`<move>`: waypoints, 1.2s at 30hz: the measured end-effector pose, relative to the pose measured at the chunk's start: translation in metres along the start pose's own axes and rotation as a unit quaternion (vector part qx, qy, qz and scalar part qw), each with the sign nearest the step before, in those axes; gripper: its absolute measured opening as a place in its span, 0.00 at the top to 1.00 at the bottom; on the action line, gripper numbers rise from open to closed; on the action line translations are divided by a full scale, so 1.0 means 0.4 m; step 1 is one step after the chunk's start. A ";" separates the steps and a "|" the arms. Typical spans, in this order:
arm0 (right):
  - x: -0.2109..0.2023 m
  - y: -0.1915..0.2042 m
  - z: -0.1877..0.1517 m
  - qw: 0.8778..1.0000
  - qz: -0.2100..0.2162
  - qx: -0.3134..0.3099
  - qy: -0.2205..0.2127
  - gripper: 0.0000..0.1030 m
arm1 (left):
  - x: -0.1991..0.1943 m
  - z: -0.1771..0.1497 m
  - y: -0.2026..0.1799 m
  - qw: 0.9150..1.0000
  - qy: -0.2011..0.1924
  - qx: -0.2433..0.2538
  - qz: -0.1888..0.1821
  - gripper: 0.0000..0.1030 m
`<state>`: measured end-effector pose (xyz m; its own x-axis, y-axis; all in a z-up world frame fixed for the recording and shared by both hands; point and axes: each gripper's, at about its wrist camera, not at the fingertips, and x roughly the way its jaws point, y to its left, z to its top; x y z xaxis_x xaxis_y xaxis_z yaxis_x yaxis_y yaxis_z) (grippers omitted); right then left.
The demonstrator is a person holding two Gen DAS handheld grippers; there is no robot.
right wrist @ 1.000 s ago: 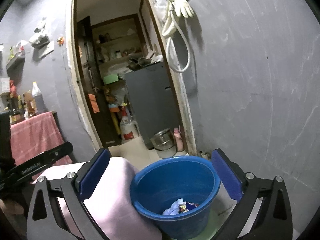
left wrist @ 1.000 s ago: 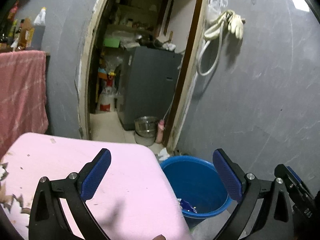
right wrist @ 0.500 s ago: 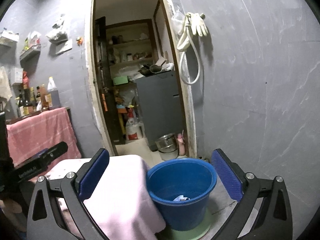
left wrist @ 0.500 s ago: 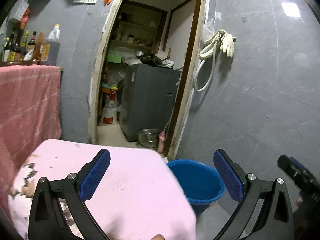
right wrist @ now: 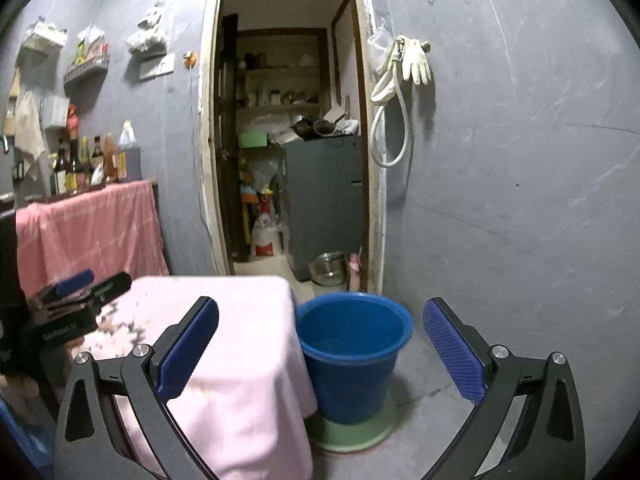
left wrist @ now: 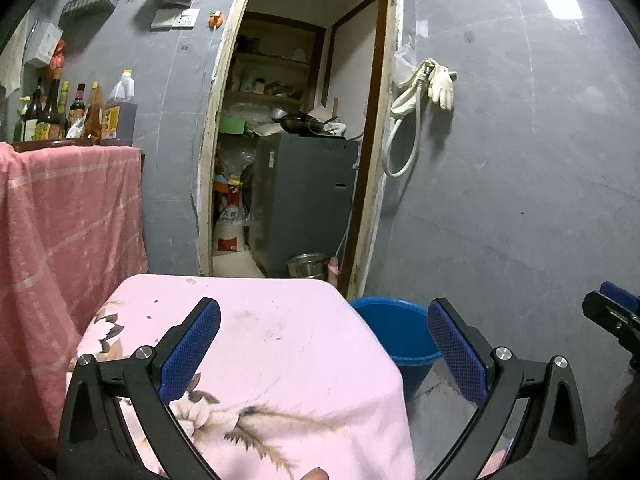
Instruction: Collect trash
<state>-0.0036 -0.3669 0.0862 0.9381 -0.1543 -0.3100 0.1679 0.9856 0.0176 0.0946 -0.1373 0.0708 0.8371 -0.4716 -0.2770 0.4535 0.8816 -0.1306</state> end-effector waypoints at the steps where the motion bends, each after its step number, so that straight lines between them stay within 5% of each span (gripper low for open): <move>1: -0.011 0.000 -0.006 1.000 -0.004 -0.001 0.003 0.00 | -0.008 -0.005 0.000 1.000 -0.001 0.001 0.000 0.02; 16: -0.103 0.051 -0.086 0.999 -0.028 0.006 -0.014 0.00 | -0.108 -0.089 0.016 1.000 0.008 0.011 0.005 0.02; 36: -0.087 0.081 -0.161 1.000 -0.022 0.016 0.005 0.00 | -0.135 -0.172 0.043 0.999 0.030 0.019 0.027 0.02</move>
<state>-0.0501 -0.3250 0.0365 0.9268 -0.1969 -0.3198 0.2188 0.9752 0.0339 0.0362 -0.0953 0.0182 0.8414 -0.4201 -0.3398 0.4199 0.9042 -0.0781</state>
